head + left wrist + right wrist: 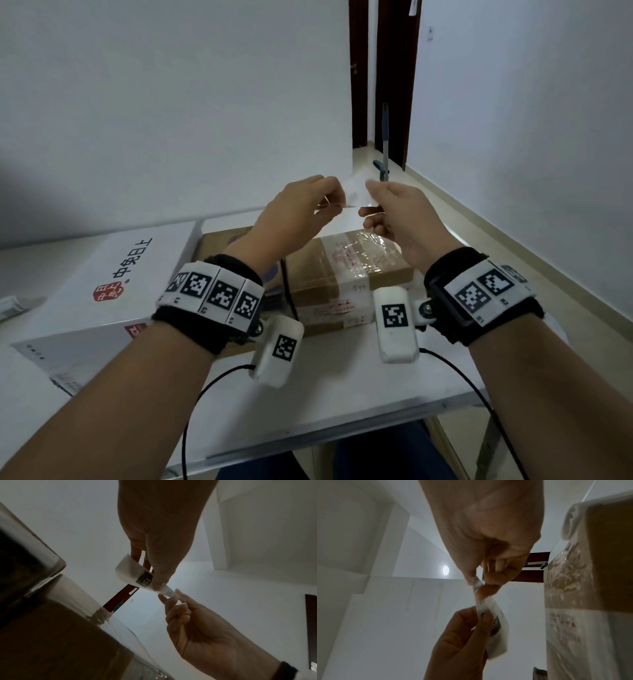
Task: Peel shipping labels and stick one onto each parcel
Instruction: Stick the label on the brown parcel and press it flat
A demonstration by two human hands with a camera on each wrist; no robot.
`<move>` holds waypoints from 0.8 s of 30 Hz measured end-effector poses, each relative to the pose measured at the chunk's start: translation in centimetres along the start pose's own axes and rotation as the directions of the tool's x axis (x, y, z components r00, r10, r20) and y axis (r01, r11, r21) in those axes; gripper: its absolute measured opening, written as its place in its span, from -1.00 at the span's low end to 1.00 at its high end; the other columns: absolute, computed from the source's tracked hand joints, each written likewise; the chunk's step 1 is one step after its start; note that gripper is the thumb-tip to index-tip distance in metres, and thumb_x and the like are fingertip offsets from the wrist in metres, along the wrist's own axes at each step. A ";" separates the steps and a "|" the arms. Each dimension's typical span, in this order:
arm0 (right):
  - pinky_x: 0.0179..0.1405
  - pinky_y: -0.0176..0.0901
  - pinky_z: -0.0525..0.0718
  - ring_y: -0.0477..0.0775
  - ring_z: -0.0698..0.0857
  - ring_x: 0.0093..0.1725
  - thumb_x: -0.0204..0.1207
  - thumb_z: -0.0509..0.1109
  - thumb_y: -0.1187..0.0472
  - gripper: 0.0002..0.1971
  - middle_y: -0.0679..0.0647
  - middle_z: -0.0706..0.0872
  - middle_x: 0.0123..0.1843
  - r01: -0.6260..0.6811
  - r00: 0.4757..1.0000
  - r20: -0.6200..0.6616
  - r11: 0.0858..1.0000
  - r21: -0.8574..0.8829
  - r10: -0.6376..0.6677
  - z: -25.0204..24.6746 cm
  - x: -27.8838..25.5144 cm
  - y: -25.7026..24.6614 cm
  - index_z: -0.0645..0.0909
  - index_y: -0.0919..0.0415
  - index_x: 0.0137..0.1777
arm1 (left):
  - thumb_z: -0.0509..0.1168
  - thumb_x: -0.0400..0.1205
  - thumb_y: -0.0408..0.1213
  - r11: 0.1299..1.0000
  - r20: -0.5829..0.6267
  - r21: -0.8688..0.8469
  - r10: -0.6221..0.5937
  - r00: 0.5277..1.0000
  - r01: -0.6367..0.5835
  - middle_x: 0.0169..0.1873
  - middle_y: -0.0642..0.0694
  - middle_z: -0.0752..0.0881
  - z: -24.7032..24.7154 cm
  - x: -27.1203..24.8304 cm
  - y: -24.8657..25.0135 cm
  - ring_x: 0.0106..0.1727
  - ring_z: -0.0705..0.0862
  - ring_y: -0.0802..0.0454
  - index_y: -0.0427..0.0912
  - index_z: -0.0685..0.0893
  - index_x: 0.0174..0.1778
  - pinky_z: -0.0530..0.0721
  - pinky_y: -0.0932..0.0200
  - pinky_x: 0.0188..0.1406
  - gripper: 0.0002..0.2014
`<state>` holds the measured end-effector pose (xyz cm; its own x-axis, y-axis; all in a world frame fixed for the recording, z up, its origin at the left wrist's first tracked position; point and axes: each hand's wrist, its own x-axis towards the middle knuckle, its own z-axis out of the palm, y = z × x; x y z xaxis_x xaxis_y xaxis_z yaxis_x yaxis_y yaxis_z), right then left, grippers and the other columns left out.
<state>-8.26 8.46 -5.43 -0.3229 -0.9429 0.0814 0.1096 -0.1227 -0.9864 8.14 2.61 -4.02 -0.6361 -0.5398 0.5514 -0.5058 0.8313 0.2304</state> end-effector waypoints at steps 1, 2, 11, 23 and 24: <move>-0.51 -0.34 0.57 -0.10 0.64 -0.53 0.64 0.26 -0.11 -0.63 0.07 0.72 -0.33 -0.006 1.000 0.015 1.000 0.008 0.006 -0.2 -0.2 -0.2 0.61 0.17 0.21 | 0.30 0.65 -0.29 0.999 -0.018 -0.020 -0.032 0.999 0.032 -0.11 0.06 0.70 0.1 0.0 0.2 -0.07 0.68 0.08 -0.14 0.64 -0.01 0.68 0.11 -0.02 -0.95; -0.50 -0.34 0.57 -0.09 0.64 -0.50 0.62 0.21 -0.20 -0.56 0.06 0.73 -0.32 -0.009 1.000 0.012 1.000 0.027 0.009 -0.3 -0.4 -0.4 0.63 0.16 0.17 | 0.29 0.66 -0.28 0.995 -0.034 -0.061 -0.082 0.996 0.080 -0.11 0.08 0.70 0.1 0.0 0.3 -0.06 0.69 0.07 -0.14 0.64 -0.01 0.67 0.22 -0.05 -0.95; 0.20 -0.09 0.67 0.04 0.74 0.10 0.65 0.17 -0.16 -0.53 0.04 0.77 0.09 0.004 0.984 0.176 1.000 -0.025 0.001 -0.4 0.8 -0.6 0.59 0.19 0.31 | 0.33 0.64 -0.38 0.350 0.379 -0.803 -0.325 0.866 0.483 -0.01 -0.19 0.77 -2.1 0.0 0.6 0.02 0.75 -0.05 -0.11 0.60 -0.22 0.70 0.09 -0.03 -0.87; -0.29 -0.25 0.69 0.05 0.72 -0.18 0.54 0.45 0.26 -0.93 0.20 0.82 -0.06 0.059 0.994 0.095 0.991 -0.117 -0.048 -0.6 0.6 -0.1 0.63 0.20 -0.14 | 0.37 0.61 -0.42 0.449 0.397 -0.671 -0.454 0.797 0.590 -0.13 -0.13 0.78 -2.0 -0.4 -1.0 -0.19 0.74 0.05 -0.14 0.64 -0.17 0.67 0.34 -0.43 -0.90; -0.26 -0.18 0.72 0.06 0.73 -0.20 0.53 0.46 0.26 -0.94 0.19 0.83 -0.08 0.092 0.994 0.079 0.980 -0.177 -0.079 -0.7 0.6 0.1 0.64 0.22 -0.13 | 0.38 0.60 -0.42 0.480 0.396 -0.647 -0.453 0.799 0.593 -0.08 -0.17 0.79 -2.0 -0.4 -1.1 -0.16 0.75 0.02 -0.16 0.65 -0.11 0.69 0.31 -0.36 -0.92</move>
<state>-9.09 8.12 -5.55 -0.2554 -0.9518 0.1701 -0.0883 -0.1523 -0.9844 10.14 2.20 -2.85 -0.5094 -0.8603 0.0185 -0.2428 0.1643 0.9561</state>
